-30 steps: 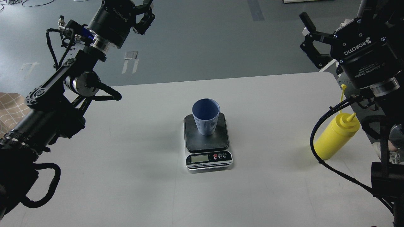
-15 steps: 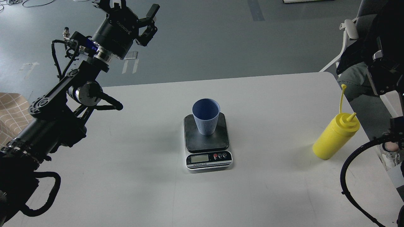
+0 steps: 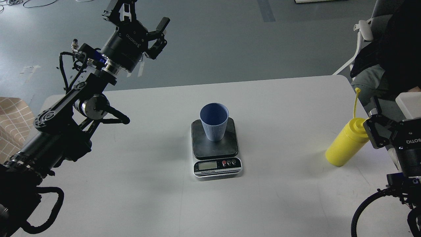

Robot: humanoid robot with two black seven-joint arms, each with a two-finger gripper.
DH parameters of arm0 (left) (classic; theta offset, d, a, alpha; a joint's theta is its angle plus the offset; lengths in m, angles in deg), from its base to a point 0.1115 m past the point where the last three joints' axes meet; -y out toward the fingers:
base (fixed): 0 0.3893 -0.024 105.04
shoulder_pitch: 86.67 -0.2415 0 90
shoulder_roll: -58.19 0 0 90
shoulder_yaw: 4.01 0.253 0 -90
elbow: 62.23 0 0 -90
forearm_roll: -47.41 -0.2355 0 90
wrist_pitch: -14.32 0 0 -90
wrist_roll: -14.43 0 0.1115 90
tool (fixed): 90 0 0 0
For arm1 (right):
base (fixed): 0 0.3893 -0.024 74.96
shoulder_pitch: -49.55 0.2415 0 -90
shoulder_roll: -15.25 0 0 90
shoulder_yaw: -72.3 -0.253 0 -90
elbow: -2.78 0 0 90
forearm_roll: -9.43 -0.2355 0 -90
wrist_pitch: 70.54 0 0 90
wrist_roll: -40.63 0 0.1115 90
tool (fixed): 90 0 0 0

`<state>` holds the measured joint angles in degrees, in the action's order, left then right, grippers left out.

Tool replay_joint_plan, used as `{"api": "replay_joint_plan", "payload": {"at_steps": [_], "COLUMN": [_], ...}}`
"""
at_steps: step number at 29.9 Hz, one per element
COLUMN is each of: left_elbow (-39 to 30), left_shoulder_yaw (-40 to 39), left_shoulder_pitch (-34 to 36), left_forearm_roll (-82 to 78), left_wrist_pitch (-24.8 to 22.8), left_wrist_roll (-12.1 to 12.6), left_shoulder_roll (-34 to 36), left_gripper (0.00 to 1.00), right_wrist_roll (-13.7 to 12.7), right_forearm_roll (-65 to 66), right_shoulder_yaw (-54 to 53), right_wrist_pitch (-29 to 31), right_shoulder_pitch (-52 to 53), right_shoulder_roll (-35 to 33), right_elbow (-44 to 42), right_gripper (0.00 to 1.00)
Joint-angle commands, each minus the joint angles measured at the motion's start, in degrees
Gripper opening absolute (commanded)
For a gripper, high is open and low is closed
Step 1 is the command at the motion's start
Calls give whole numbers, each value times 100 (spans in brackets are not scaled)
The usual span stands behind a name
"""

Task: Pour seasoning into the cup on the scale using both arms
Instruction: 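Reach the right gripper to the yellow bottle and grasp it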

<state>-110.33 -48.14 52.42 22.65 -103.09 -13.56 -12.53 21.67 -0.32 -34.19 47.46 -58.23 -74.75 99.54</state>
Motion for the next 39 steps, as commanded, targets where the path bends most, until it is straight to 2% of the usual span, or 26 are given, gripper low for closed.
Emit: {"api": "replay_joint_plan", "payload": {"at_steps": [1,14,25,39], "left_elbow": [-32,-76,-76,-76], "left_shoulder_yaw": [1,9,9,-8], "left_shoulder_pitch": [-5,-49,-93,-137], "left_forearm_roll": [7,-2,-2,-2], "left_wrist_pitch": [-10,8,-1,8], "left_wrist_roll": [0,0,0,0], "left_shoulder_roll": [24,6,24,50], "left_gripper": [98,98,98,98], "right_wrist_roll": [32,32,41,120], "right_forearm_roll": [43,140,70,105], "right_shoulder_yaw": [304,594,586,586], "right_wrist_pitch": [0,0,0,0], "right_shoulder_pitch": [-155,-392,-551,-586], "right_shoulder_roll": [0,0,0,0], "right_elbow": [-167,-615,-668,-1371], "right_gripper": [100,100,100,100]}}
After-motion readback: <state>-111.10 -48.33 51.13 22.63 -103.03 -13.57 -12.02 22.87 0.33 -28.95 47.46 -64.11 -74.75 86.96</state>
